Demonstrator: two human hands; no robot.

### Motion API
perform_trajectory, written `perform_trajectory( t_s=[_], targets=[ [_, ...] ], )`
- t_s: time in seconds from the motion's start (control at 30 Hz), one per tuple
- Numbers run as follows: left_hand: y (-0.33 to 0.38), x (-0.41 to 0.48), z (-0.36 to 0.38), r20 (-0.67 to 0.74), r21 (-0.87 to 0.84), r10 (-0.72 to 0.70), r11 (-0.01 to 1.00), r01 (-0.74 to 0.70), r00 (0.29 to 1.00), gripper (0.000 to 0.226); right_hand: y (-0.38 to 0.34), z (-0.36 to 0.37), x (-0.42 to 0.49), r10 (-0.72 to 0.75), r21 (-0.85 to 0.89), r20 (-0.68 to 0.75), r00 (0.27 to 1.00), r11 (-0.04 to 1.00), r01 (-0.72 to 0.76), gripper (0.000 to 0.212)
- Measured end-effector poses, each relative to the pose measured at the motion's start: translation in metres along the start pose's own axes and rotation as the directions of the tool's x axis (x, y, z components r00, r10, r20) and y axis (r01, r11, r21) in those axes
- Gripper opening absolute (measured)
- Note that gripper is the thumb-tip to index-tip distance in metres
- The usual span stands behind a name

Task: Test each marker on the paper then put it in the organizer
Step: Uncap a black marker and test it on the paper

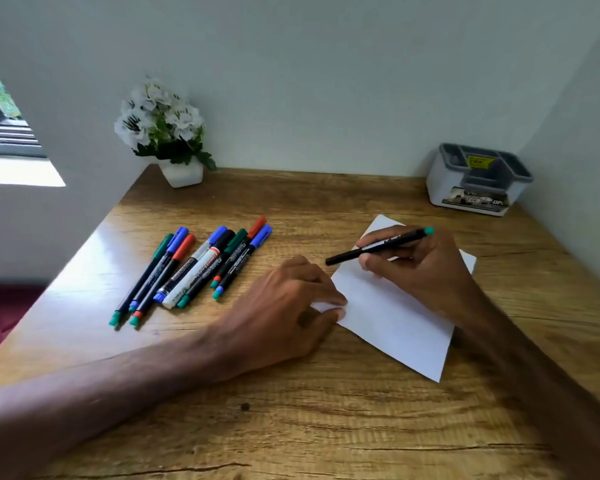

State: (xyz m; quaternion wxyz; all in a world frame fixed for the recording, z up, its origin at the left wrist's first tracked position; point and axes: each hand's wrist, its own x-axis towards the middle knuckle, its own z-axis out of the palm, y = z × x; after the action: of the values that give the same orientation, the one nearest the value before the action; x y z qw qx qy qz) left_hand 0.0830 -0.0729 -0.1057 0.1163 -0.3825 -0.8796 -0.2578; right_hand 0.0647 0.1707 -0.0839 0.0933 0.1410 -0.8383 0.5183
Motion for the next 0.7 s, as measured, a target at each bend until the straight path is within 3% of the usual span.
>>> perform_trajectory(
  t_s=[0.13,0.23,0.37,0.63,0.7],
  targets=[
    [0.002,0.003,-0.001,-0.190,-0.037,-0.006,0.999,-0.001,0.982,0.016,-0.005,-0.003,0.000,-0.026,0.086,0.015,1.000,0.996,0.025,0.017],
    [-0.002,0.007,-0.006,-0.346,-0.068,-0.074,0.996,0.054,0.935,0.024,-0.010,-0.005,-0.001,-0.018,0.194,0.050,0.999,0.981,0.008,0.019],
    [-0.010,0.006,-0.008,-0.272,-0.076,-0.102,0.994,0.084,0.957,0.041,-0.016,-0.004,-0.003,-0.026,0.229,0.054,0.998,0.973,0.013,0.018],
    [-0.021,0.009,-0.007,-0.218,-0.068,-0.024,0.998,0.009,0.976,0.030,-0.021,-0.007,-0.003,-0.002,0.203,-0.019,1.000,0.979,0.006,0.023],
    [-0.021,0.010,-0.007,-0.234,-0.062,-0.017,0.998,0.003,0.972,0.028,-0.024,-0.011,-0.004,-0.001,0.127,-0.006,1.000,0.992,0.002,0.022]
  ],
)
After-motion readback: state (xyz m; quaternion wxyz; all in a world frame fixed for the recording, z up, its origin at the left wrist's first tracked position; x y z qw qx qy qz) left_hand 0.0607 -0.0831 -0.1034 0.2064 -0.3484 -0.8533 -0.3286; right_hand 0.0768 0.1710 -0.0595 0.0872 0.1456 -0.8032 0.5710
